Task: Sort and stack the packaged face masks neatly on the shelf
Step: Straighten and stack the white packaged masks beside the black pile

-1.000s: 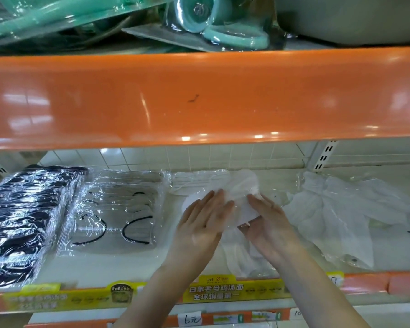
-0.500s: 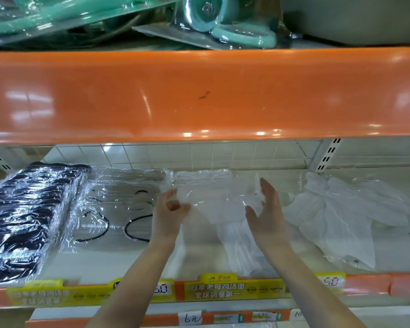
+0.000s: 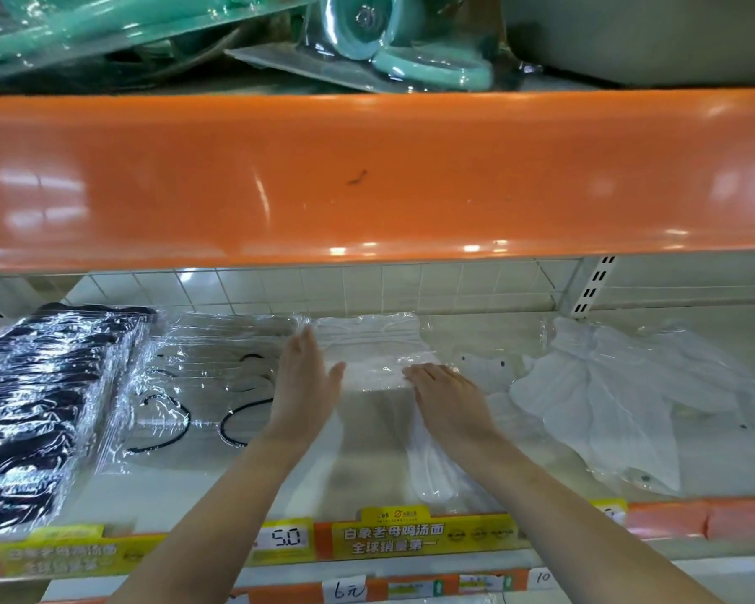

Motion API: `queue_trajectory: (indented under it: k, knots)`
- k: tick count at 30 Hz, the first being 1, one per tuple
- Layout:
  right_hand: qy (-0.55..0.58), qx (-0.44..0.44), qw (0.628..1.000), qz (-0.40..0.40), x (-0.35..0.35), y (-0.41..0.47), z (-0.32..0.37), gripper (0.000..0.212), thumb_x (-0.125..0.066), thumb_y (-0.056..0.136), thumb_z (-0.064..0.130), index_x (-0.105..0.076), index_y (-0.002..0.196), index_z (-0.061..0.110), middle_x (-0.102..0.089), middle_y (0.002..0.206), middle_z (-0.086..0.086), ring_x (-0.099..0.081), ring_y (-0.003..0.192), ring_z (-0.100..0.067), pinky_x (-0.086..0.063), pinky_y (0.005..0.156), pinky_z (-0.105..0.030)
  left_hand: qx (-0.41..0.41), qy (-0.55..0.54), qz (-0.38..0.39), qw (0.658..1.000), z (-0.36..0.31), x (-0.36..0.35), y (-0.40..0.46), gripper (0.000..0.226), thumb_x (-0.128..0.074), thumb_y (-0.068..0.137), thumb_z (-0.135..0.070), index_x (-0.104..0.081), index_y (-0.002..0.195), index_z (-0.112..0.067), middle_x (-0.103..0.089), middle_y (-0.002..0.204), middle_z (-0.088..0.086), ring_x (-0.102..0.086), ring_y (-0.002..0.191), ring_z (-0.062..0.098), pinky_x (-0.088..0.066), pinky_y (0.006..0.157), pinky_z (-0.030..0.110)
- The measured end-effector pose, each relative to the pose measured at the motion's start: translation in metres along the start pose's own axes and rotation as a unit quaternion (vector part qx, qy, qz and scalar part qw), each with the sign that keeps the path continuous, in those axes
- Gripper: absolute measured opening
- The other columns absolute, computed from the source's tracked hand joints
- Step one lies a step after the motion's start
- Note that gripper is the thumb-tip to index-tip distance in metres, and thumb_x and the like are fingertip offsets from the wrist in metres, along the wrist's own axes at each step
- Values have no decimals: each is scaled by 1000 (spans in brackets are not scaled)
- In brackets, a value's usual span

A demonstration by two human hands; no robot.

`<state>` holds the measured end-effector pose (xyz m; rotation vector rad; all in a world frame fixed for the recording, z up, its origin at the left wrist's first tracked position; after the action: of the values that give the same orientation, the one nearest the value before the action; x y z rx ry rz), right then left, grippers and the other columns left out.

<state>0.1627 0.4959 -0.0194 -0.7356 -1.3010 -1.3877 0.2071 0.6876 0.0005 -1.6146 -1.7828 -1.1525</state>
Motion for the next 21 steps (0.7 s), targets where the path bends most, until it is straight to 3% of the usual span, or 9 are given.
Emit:
queue_trajectory:
  k: [2, 4, 7, 10, 13, 15, 18, 21]
  knots:
    - [-9, 3, 999, -38, 2, 2, 1, 46, -85, 50, -1, -74, 91, 17, -72, 85, 4, -70, 76, -16, -53, 61, -23, -183, 152, -34, 971, -11, -8, -10, 61, -46, 93, -48, -54, 126, 2, -59, 124, 21, -55, 118, 36, -45, 97, 49]
    - [2, 6, 998, -67, 6, 4, 3, 46, -85, 48, -3, -73, 89, 14, -73, 84, 2, -70, 75, -18, -54, 60, -24, -259, 176, -9, 950, -19, -13, -16, 69, -29, 93, -60, -63, 118, -6, -66, 118, 10, -62, 112, 26, -47, 96, 45]
    - [17, 6, 995, -99, 16, 12, 6, 45, -79, 54, -10, -72, 94, 9, -73, 92, -3, -70, 84, -22, -55, 68, -29, -285, 167, -13, 944, -28, -11, -14, 42, -41, 87, -35, -68, 110, -13, -71, 106, 1, -67, 101, 19, -47, 92, 35]
    - [19, 29, 990, -138, 22, 27, 8, 47, -71, 61, -15, -69, 104, 4, -70, 105, -10, -68, 95, -28, -54, 81, -38, -274, 172, -70, 944, -34, -5, -1, 37, -52, 75, 0, -70, 105, -12, -73, 100, 0, -68, 99, 20, -50, 89, 37]
    - [11, 29, 990, -135, 20, 44, 8, 48, -68, 67, -16, -67, 111, 3, -68, 112, -12, -65, 102, -30, -51, 91, -43, -226, 187, -73, 953, -36, -5, 16, 49, -67, 64, 11, -69, 107, -12, -71, 107, 1, -64, 109, 23, -46, 93, 40]
    - [6, 14, 996, -84, 14, 51, 8, 49, -63, 75, -12, -62, 120, 5, -63, 123, -11, -59, 113, -29, -43, 101, -42, -187, 196, -30, 962, -34, -8, 21, 50, -60, 73, 11, -65, 116, -14, -65, 122, 1, -53, 124, 24, -37, 102, 43]
    - [2, -14, 1000, 9, -1, 53, 6, 46, -47, 92, 2, -48, 137, 13, -50, 140, -3, -41, 133, -21, -24, 110, -31, -129, 210, 52, 968, -22, -23, 19, 52, -46, 89, 1, -49, 135, -23, -43, 147, -5, -28, 142, 18, -16, 114, 35]
    - [7, -40, 998, 40, -10, 51, 6, 45, -46, 92, 9, -49, 137, 16, -51, 139, -1, -41, 131, -18, -24, 107, -29, -102, 217, 84, 967, -13, -35, 13, 41, -40, 97, -15, -45, 137, -24, -39, 149, -6, -25, 142, 15, -16, 111, 31]
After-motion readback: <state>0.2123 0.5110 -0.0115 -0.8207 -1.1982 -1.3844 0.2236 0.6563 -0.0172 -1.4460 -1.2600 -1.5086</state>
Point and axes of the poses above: each hand's wrist, its own y-axis towards the middle knuckle, its own x-axis out of the back of the hand, z = x × y, the point moved 2 cm from there along y, towards the middle knuckle
